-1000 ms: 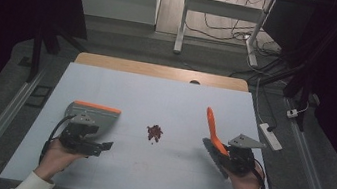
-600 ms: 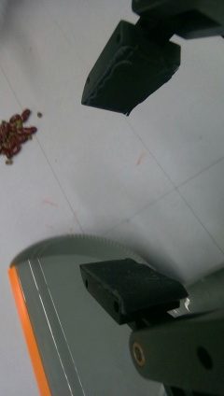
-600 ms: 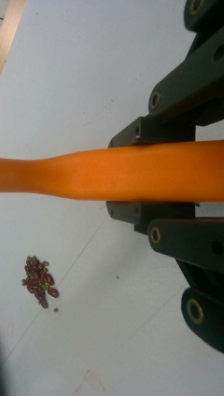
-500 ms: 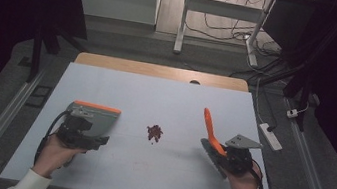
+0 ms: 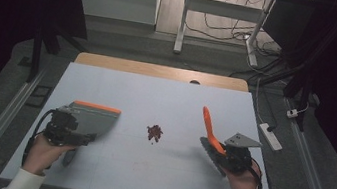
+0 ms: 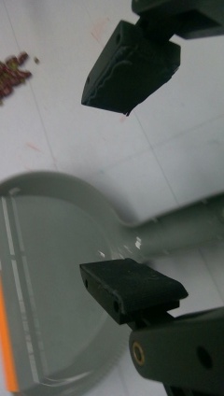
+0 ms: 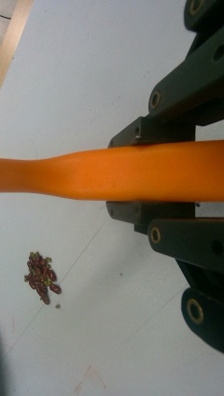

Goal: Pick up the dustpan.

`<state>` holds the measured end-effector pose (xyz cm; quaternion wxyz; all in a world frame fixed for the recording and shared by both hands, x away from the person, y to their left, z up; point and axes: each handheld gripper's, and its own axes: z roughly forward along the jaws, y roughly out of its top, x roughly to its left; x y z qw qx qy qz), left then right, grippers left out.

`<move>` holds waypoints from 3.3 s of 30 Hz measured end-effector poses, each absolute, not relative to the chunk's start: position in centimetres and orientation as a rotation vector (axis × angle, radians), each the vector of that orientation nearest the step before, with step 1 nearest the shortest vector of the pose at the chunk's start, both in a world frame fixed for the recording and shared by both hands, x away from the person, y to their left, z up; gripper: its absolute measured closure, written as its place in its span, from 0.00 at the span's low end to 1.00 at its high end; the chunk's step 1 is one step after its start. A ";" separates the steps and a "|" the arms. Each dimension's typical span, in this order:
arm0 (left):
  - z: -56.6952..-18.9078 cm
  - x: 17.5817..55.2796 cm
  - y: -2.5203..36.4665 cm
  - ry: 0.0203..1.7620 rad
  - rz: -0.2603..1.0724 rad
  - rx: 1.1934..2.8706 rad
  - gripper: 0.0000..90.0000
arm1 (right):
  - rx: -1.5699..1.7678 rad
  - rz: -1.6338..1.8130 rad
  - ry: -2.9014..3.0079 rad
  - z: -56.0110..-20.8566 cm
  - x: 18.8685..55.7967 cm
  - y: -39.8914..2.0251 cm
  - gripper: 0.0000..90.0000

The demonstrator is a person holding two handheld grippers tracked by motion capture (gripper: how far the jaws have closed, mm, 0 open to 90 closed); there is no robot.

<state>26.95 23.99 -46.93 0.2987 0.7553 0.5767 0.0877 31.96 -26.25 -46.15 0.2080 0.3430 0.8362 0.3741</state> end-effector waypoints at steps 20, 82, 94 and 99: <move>-49.8 27.6 25.1 1.726 0.145 2.024 0.20 | 0.948 1.031 2.332 -46.2 32.1 -26.3 0.78; -50.5 28.8 28.1 1.474 0.140 1.802 0.69 | 0.957 1.010 2.307 -46.2 32.0 -26.5 0.78; -50.2 28.8 27.5 1.342 0.138 1.861 0.69 | 0.965 1.029 2.274 -45.7 32.0 -26.1 0.78; -49.7 28.3 27.0 1.270 0.147 1.893 0.69 | 0.973 1.035 2.271 -45.8 32.3 -26.1 0.78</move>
